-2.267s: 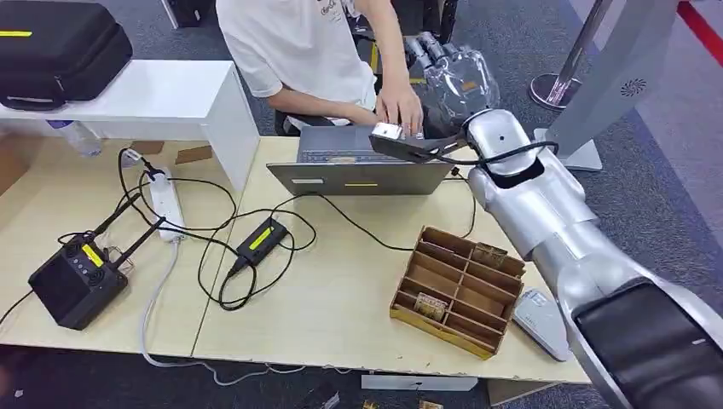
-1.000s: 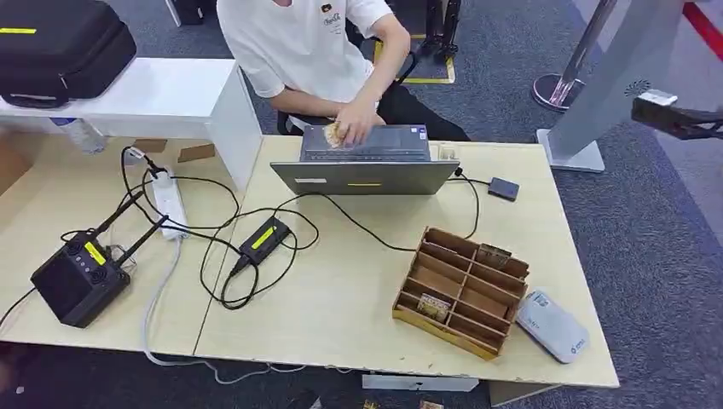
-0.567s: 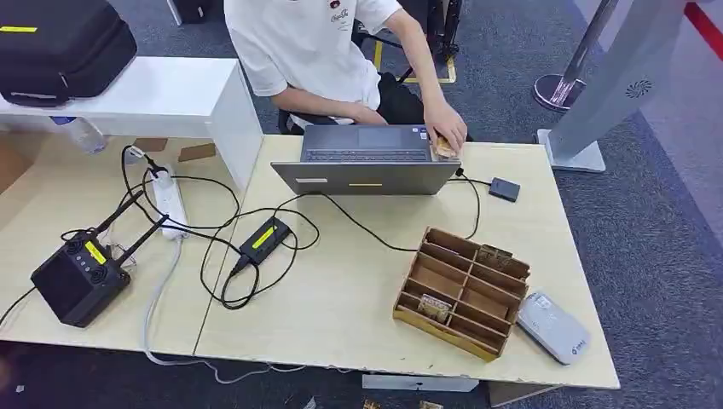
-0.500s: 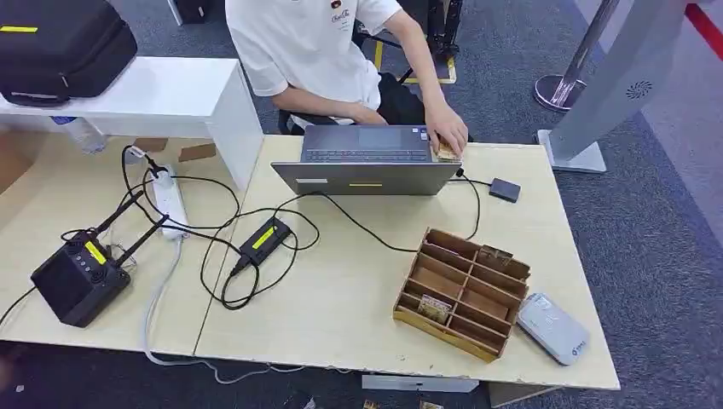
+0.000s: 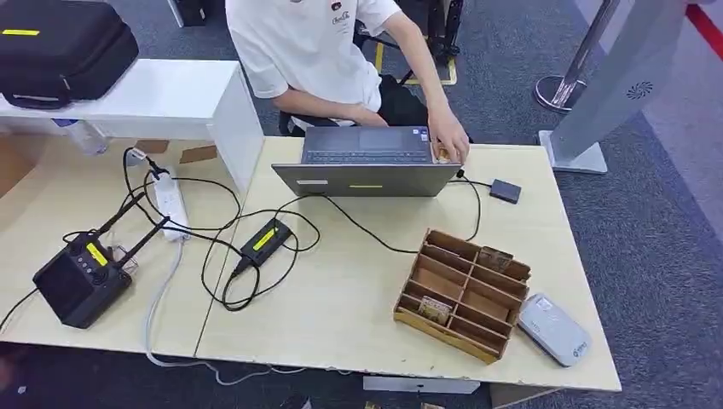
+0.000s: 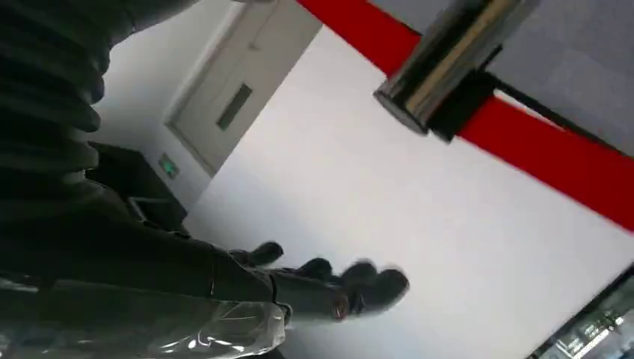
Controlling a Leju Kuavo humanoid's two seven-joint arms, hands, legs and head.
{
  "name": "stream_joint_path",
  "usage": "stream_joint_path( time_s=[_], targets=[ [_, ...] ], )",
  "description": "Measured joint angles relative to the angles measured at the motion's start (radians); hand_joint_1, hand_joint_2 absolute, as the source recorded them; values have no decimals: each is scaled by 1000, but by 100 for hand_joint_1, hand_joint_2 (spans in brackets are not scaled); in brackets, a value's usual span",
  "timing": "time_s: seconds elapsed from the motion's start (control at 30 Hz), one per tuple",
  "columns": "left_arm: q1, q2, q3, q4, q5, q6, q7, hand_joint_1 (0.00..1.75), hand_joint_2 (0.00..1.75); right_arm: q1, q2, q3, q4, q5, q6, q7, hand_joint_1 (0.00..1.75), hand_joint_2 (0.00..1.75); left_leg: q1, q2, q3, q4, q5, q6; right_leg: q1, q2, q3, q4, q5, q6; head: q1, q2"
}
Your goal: Pass the card to the sensor for recognition and then transmit it.
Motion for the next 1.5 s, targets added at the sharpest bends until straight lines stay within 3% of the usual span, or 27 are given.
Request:
stream_joint_path(
  time_s=[0.1,0.37,0.63,0.77,1.03,1.23,1.3,1.5],
  targets=[
    [1,-2,0,0,7,-1,9,0,175,82,70,-58,7,0,-34,3,0,175,-1,-1,1,-5,0,0,0,-2,4,0,0,0,-2,0],
    [-4,-7,0,0,16,4,33,0,175,203,364,-170,37,-19,-79,5,0,175,1,0,5,-7,0,-1,2,0,5,-1,-1,-2,0,0],
    [-8,-7,0,0,10,6,60,0,175,242,640,-222,60,9,-51,37,0,175,4,4,7,-9,-1,-4,3,5,5,-1,-2,-3,0,0],
    [-9,-7,0,0,1,8,64,0,175,250,750,-238,64,10,-34,39,0,175,2,4,7,-9,0,-5,2,5,5,0,-2,-3,-2,0],
    [-9,-6,0,0,-5,9,64,0,175,251,856,-259,71,16,-24,45,0,175,1,5,7,-9,0,-5,2,5,5,0,-2,-3,-2,0],
    [-9,-7,0,0,-4,31,71,0,175,251,891,-269,75,18,-14,54,0,175,1,5,7,-9,0,-5,1,5,5,0,-2,-3,-2,0],
    [-8,-10,0,0,9,85,66,0,175,251,904,-272,76,14,-15,58,0,175,1,6,7,-9,0,-5,1,6,5,0,-2,-3,-2,0],
    [19,-26,31,1,72,351,51,0,175,257,930,-302,76,-1,-37,81,0,175,1,7,7,-9,-1,-5,1,8,3,0,-2,-3,-3,0]
  ],
)
